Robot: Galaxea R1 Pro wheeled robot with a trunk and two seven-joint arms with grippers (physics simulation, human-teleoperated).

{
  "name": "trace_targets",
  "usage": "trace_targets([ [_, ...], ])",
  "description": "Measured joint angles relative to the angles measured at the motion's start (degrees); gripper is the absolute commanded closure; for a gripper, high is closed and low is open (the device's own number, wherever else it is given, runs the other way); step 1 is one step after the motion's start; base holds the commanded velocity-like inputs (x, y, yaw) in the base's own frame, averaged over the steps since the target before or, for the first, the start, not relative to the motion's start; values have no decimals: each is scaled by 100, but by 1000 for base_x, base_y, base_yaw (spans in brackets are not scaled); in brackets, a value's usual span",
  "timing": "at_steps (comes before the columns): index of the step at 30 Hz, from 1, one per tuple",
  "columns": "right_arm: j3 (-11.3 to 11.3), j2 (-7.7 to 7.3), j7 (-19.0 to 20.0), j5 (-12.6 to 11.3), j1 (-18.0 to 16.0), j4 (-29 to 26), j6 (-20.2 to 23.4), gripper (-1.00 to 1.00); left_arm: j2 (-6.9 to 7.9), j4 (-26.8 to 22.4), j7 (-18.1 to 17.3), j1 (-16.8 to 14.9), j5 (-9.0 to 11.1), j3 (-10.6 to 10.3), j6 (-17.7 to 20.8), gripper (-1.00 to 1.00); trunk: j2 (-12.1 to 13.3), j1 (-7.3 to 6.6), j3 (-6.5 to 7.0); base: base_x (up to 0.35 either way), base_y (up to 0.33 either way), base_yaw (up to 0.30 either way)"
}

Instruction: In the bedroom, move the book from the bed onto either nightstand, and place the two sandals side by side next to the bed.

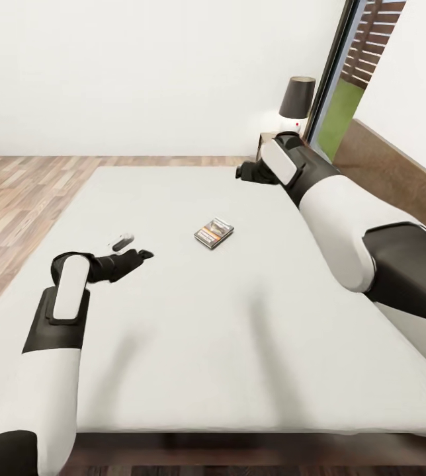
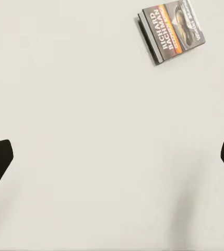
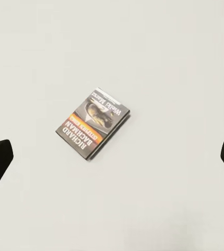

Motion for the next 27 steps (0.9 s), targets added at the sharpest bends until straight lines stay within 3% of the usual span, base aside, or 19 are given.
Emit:
trace_targets([
  [5,-67,0,-28,-24,-84,94,-75,-100,-204,114,197,-24,25,-119,0,-100,0,0,-21,0,0,0],
  [8,-95,0,-29,-30,-101,125,-100,-100,-256,-319,355,246,51,-155,1,-100,0,0,-43,0,0,0],
  [11,-105,0,-30,-33,-98,140,-109,-100,-241,-573,412,503,202,-166,0,-100,0,0,-68,0,0,0],
  [15,-111,0,-31,-34,-89,161,-124,-100,-136,-738,449,702,526,-174,0,-100,0,0,-102,0,0,0],
  [19,-113,0,-31,-32,-21,181,-204,-100,76,-814,465,804,894,-176,4,-100,0,0,-137,0,0,0],
  [27,-112,0,-32,-31,64,186,-262,-100,235,-831,482,853,1205,-187,4,-100,0,0,-208,0,0,0],
])
